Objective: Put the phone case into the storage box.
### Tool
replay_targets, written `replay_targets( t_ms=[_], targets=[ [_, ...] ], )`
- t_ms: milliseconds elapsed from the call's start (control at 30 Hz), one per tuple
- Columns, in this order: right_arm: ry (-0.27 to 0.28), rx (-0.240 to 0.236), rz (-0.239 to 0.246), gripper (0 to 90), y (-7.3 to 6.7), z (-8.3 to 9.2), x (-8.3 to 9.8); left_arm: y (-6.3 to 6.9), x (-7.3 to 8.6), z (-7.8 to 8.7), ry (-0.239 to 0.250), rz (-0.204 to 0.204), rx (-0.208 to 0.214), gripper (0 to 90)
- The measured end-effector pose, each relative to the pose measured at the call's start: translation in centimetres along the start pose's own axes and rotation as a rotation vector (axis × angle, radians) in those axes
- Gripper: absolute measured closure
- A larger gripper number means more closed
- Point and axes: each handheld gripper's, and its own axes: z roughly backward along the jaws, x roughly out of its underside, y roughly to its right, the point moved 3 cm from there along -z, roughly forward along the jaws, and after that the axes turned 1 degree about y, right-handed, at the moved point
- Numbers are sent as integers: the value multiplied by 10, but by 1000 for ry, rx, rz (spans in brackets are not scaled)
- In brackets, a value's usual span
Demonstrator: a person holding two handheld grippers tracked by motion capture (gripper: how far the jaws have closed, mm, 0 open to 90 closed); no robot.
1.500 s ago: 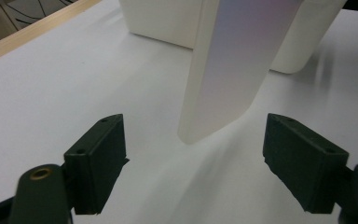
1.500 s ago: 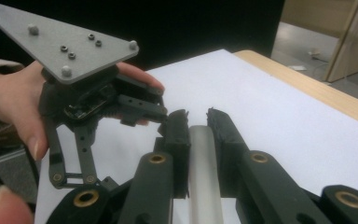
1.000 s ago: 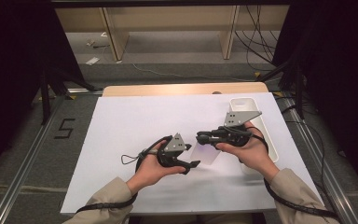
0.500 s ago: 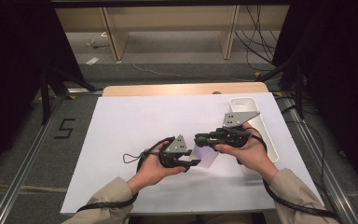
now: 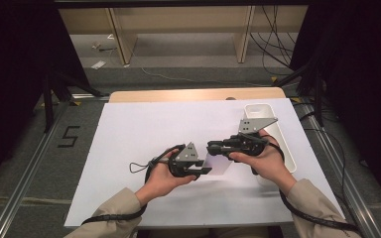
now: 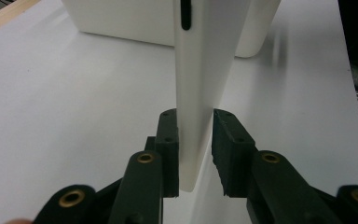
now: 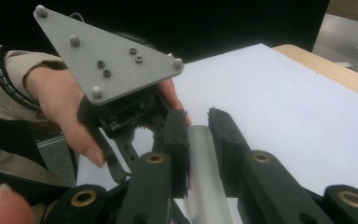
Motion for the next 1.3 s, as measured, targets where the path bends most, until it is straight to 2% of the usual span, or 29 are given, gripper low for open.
replay_targets(
  t_ms=[233, 600, 700, 867, 900, 967, 1000, 1067, 1167, 1300],
  targets=[
    [-7, -4, 1, 785, 0, -1, 1, 0, 0, 1, -21, -2, 3, 737],
    [2, -10, 5, 770, 1, -1, 1, 0, 0, 2, -26, -12, 6, 745],
    [6, -7, 19, 755, 1, -1, 2, -1, 0, 2, -26, -10, 15, 748],
    [12, 2, 31, 616, 3, -1, 1, 0, 0, 4, -23, -30, 16, 787],
    [12, 4, 36, 562, 3, -1, 1, 0, 1, 4, -23, -34, 14, 801],
    [21, 11, 42, 536, 3, -1, 1, 0, 0, 4, -18, -29, 14, 809],
    [35, 21, 44, 488, 3, -2, 1, 0, -1, 5, -16, -27, 10, 809],
    [57, 76, 44, 398, 4, -2, 1, -1, -1, 5, -14, -21, -1, 810],
    [119, 92, 16, 331, 6, -1, -1, -4, 1, 6, -9, 9, -36, 810],
    [161, 130, -15, 282, 9, 4, -3, -9, 2, 7, -1, 43, -74, 809]
  ],
)
